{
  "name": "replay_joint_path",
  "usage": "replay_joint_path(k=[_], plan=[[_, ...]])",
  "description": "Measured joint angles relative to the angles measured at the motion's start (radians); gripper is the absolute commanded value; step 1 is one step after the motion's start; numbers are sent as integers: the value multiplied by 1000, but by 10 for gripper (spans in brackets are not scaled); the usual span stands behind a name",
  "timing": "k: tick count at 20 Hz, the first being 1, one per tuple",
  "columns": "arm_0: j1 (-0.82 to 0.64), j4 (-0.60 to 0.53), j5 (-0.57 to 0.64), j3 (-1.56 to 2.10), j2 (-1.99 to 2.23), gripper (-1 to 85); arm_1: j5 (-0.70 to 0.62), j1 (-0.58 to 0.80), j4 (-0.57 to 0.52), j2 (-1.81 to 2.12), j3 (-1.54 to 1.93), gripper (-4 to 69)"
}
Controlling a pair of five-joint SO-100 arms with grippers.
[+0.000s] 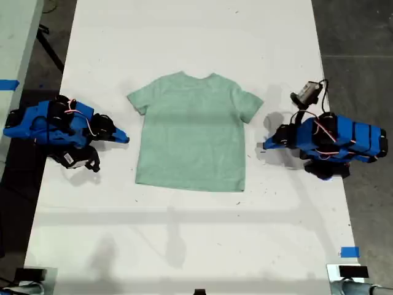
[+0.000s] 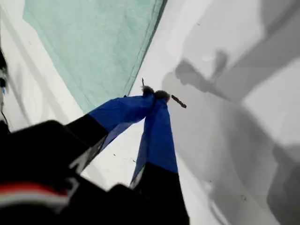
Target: Fold t-shirt
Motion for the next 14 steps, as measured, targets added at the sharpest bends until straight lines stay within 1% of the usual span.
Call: replay_joint_path(k=[1,2,3,4,5,6,7,8,11,13,14], plan=[[21,-37,-9,0,0,15,17,12,0,2,0,19],[37,-64,-12,-3,0,31,-38,12,0,5,0,21],[49,-71,-12,-14,0,29,-92,12,-11,5,0,7],[67,-63,-15,-34,0,25,-91,9,-12,6,0,-14],[74,-46,-26,-48,3,27,-15,5,-12,6,0,-14],[72,-28,-60,-52,2,17,117,6,-12,6,0,-14],[69,-8,-87,-57,0,0,218,12,-12,8,0,-14],[61,0,-98,-71,0,0,242,12,-15,6,-9,-14],[11,48,-115,-156,-12,0,244,11,-57,-21,-100,-13],[-28,104,-115,-249,-92,0,210,12,-71,-144,-204,-13],[-41,114,-112,-295,-144,0,173,23,-74,-225,-272,-13]])
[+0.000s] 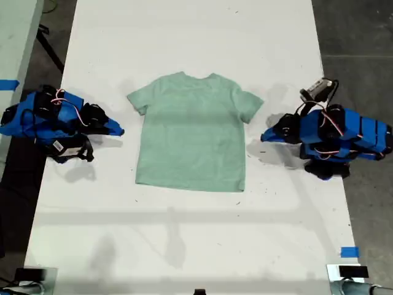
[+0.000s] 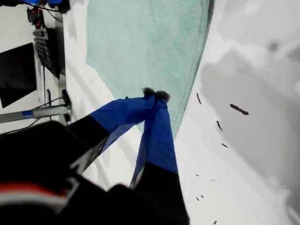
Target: Fold t-shirt
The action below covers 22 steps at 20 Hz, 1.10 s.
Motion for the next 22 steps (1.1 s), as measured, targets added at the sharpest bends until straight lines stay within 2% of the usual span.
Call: replay_joint_path(k=[4,8,10,12,13,15,16,20,22], plan=[[-118,28,112,-187,-236,5,-178,114,12,-331,-313,-13],[-301,95,278,-443,-512,34,-371,249,140,-650,-669,0],[-387,121,371,-578,-686,71,-479,321,232,-810,-859,49],[-479,133,460,-692,-845,182,-586,399,330,-969,-1040,105],[-525,138,499,-739,-913,244,-634,433,373,-1040,-1111,156],[-598,147,569,-815,-1026,269,-706,491,433,-1141,-1201,300],[-629,149,598,-836,-1060,274,-744,511,439,-1167,-1221,327],[-704,149,666,-861,-1117,280,-936,603,434,-1195,-1224,360],[-712,149,681,-861,-1137,280,-1017,650,383,-1195,-1149,360]])
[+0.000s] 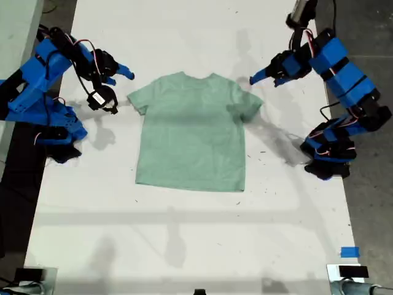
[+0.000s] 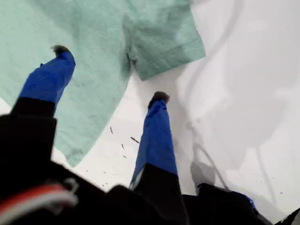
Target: Fold t-shirt
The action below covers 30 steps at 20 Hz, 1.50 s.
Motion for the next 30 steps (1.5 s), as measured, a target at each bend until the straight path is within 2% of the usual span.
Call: replay_joint_path(k=[5,13,14,15,16,17,20,25,30], plan=[[-2,-51,5,0,-60,278,-146,77,-229,-23,247,358],[3,-83,5,0,-97,271,-249,133,-591,-213,456,322],[8,-83,5,0,-100,270,-252,138,-621,-253,457,303],[14,-86,5,0,-107,270,-255,138,-644,-296,457,241],[20,-94,5,0,-114,269,-259,138,-658,-348,454,148],[26,-98,5,0,-123,268,-262,141,-664,-390,440,80],[34,-104,5,0,-141,268,-262,138,-670,-489,334,-8],[34,-114,5,0,-141,265,-267,121,-601,-511,250,-15],[34,-121,5,3,-141,265,-261,86,-373,-483,32,-15]])
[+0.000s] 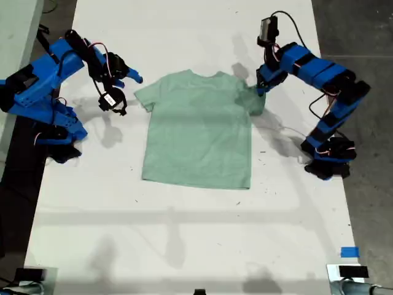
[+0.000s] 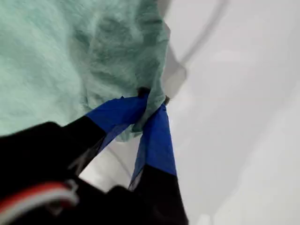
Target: Fold t-shirt
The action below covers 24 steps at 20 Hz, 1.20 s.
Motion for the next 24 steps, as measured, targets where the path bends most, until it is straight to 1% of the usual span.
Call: replay_joint_path(k=[3,6,11,14,16,17,18,19,21,24], plan=[[0,-9,0,2,0,264,51,-78,166,3,-242,-15],[0,-9,0,2,0,264,138,-173,222,-40,-410,-15],[9,-12,0,6,0,264,311,-357,222,-264,-649,-15],[9,-17,0,15,0,264,399,-442,164,-431,-755,-15],[9,-21,0,20,-2,265,446,-477,94,-531,-785,-6],[8,-25,0,25,0,269,462,-486,72,-586,-811,64],[8,-26,0,26,-2,273,474,-491,63,-629,-833,278],[8,-26,0,26,-2,277,483,-494,63,-658,-851,307],[8,-28,-2,38,-3,280,492,-494,101,-663,-905,255],[8,-35,-3,41,-26,286,495,-488,244,-571,-931,227]])
